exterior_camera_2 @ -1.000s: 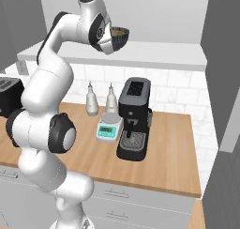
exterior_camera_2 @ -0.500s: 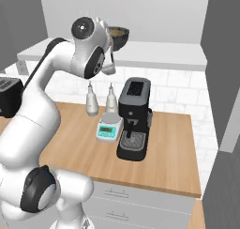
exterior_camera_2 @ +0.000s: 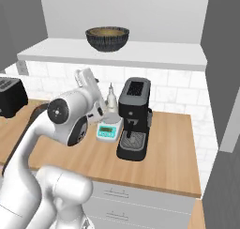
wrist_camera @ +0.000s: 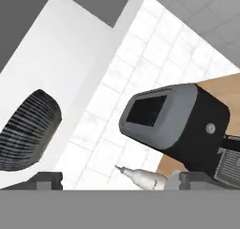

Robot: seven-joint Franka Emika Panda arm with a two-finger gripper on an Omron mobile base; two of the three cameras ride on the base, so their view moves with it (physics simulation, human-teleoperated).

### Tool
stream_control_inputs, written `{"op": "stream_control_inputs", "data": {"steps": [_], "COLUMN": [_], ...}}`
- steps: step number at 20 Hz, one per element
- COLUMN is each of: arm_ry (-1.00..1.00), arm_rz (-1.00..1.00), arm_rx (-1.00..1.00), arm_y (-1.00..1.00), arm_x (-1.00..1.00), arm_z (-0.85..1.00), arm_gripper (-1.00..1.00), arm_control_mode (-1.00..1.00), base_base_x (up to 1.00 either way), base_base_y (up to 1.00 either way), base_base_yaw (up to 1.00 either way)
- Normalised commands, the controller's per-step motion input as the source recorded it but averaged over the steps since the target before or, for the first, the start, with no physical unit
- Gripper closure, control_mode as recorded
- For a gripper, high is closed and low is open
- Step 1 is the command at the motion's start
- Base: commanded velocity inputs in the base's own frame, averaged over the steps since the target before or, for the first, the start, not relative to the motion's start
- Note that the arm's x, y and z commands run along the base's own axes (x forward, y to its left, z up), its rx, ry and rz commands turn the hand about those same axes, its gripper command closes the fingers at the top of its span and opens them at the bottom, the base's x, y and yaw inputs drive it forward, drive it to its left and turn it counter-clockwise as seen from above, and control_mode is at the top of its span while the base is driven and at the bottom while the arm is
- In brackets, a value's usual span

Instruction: Pick up the bowls on the counter and stack them on top of one another in the open cabinet. Place the smaller bowl on top of the larger bowl.

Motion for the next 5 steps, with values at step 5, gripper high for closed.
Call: {"op": "stream_control_inputs", "data": {"steps": [5], "arm_ry": [-0.42], "arm_rz": [0.12], "arm_rx": [-0.7], "arm_y": [1.0], "arm_x": [-0.96], "arm_z": [-0.76], "arm_gripper": [-1.0], "arm_control_mode": [-1.0], "base_base_x": [0.0], "base_base_y": [0.0], "base_base_yaw": [0.0]}}
